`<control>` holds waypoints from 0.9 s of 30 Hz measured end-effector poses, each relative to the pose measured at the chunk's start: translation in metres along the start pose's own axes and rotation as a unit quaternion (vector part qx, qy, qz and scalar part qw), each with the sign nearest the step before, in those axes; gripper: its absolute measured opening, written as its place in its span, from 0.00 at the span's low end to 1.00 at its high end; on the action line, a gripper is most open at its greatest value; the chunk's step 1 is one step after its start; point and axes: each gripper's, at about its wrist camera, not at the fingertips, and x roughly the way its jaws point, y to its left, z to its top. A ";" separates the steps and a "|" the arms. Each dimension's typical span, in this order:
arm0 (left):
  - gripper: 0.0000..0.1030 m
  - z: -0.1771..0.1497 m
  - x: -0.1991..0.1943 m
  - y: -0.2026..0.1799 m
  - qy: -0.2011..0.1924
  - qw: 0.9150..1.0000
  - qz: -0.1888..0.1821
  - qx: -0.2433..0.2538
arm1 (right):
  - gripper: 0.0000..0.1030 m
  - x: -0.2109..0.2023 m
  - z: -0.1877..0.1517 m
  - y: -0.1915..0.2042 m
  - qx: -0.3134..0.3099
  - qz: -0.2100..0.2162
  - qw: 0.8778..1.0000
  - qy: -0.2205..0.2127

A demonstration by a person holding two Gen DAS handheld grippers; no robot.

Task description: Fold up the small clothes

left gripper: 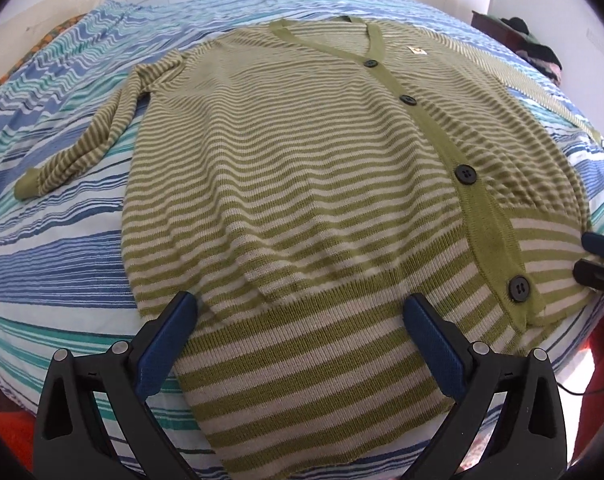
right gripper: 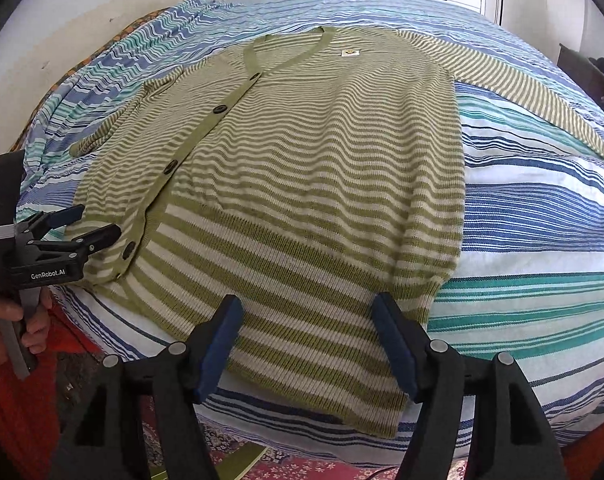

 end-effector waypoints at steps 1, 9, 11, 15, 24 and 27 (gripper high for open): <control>0.99 0.003 -0.006 0.006 0.013 1.000 -0.014 0.002 | 0.66 -0.003 0.002 0.000 0.006 0.001 1.000 0.008; 0.99 0.049 -0.086 0.129 -0.083 0.989 0.079 0.090 | 0.70 -0.096 -0.006 0.009 -0.074 -0.084 0.992 -0.051; 0.99 0.058 -0.073 0.175 -0.068 0.990 0.093 0.082 | 0.70 -0.106 -0.012 0.004 -0.069 -0.090 0.992 -0.054; 0.94 0.062 -0.016 0.243 -0.004 0.988 0.134 0.075 | 0.70 -0.101 -0.010 -0.007 -0.037 -0.091 0.994 -0.046; 0.71 0.074 0.053 0.236 0.029 0.973 0.155 0.171 | 0.70 -0.075 -0.011 0.005 -0.062 -0.094 0.994 -0.001; 0.09 0.092 0.044 0.271 0.055 0.998 0.037 0.022 | 0.70 -0.068 -0.012 0.011 -0.078 -0.094 0.992 0.013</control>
